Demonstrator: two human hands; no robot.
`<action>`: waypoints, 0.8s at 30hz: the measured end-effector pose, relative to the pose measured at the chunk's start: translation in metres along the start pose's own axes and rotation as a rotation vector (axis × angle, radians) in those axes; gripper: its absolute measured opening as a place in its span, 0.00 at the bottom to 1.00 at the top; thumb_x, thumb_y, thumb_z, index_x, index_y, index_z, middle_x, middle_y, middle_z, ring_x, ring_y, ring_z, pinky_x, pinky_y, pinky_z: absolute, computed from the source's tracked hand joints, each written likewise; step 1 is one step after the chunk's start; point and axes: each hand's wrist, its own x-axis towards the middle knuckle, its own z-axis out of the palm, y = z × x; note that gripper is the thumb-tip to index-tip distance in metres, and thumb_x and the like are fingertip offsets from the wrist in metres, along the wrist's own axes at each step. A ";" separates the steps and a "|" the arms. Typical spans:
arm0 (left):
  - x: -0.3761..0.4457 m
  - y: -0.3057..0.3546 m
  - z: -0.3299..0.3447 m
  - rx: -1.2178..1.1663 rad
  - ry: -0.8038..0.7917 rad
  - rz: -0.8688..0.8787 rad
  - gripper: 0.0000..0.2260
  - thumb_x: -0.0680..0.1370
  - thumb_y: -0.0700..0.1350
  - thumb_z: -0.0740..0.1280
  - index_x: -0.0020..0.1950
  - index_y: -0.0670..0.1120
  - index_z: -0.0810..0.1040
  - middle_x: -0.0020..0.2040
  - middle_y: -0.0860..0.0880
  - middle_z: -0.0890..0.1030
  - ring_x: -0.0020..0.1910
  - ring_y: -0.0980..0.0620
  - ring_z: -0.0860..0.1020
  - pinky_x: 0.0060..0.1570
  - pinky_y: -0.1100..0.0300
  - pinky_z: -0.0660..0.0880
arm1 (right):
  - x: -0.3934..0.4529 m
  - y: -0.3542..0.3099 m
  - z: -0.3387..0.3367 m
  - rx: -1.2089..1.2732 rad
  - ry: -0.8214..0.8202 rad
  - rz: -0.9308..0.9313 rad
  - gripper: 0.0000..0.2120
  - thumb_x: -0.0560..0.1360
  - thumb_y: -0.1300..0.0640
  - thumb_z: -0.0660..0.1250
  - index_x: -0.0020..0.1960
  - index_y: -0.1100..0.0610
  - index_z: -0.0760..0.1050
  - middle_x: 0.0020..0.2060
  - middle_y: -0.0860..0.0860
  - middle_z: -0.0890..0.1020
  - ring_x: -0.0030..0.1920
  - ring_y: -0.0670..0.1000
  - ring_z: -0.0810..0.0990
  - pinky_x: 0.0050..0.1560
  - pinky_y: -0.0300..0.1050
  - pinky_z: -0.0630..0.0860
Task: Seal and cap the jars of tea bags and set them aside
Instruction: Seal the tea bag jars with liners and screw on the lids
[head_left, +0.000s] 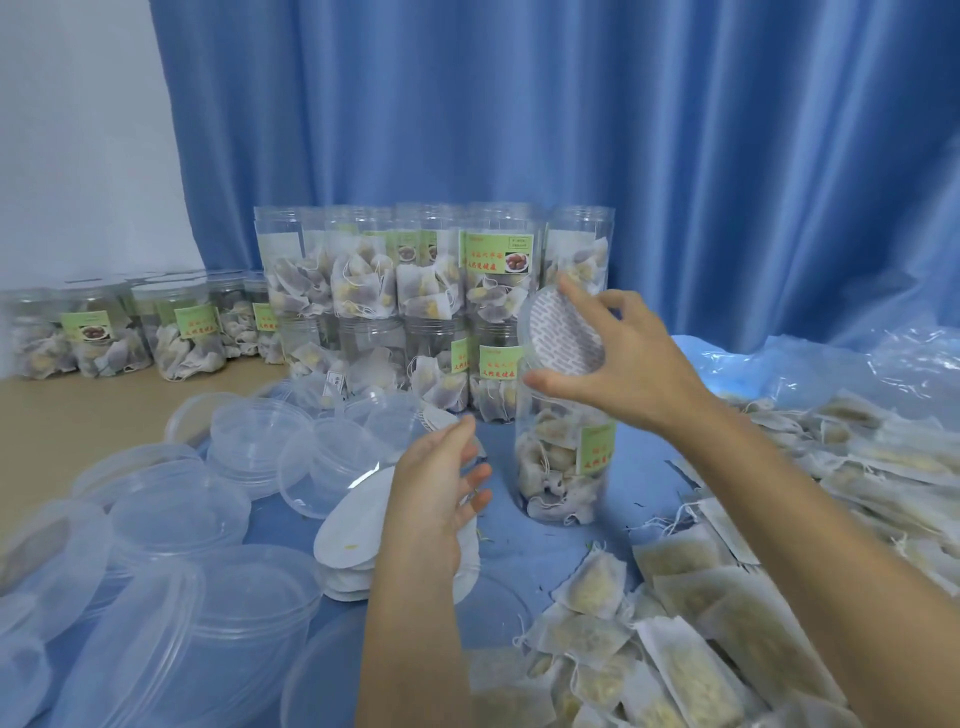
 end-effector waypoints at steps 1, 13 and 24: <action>0.001 -0.001 -0.001 -0.006 0.011 -0.006 0.04 0.77 0.47 0.67 0.45 0.48 0.76 0.46 0.48 0.79 0.40 0.52 0.79 0.33 0.60 0.74 | 0.009 0.004 -0.001 -0.100 -0.068 0.029 0.46 0.61 0.27 0.65 0.74 0.36 0.52 0.71 0.51 0.61 0.70 0.56 0.61 0.69 0.52 0.62; 0.000 0.001 0.001 -0.041 0.027 -0.013 0.02 0.76 0.43 0.67 0.44 0.46 0.77 0.39 0.50 0.81 0.36 0.52 0.78 0.34 0.61 0.74 | 0.040 0.026 0.020 -0.057 -0.393 0.141 0.46 0.61 0.29 0.66 0.74 0.40 0.56 0.74 0.55 0.57 0.72 0.58 0.61 0.66 0.52 0.64; -0.004 -0.001 0.023 0.057 0.041 0.058 0.04 0.77 0.38 0.64 0.47 0.45 0.76 0.43 0.47 0.77 0.38 0.52 0.75 0.37 0.62 0.73 | -0.024 0.025 0.020 -0.063 -0.040 0.018 0.45 0.60 0.29 0.65 0.73 0.35 0.54 0.72 0.49 0.59 0.71 0.51 0.63 0.65 0.49 0.66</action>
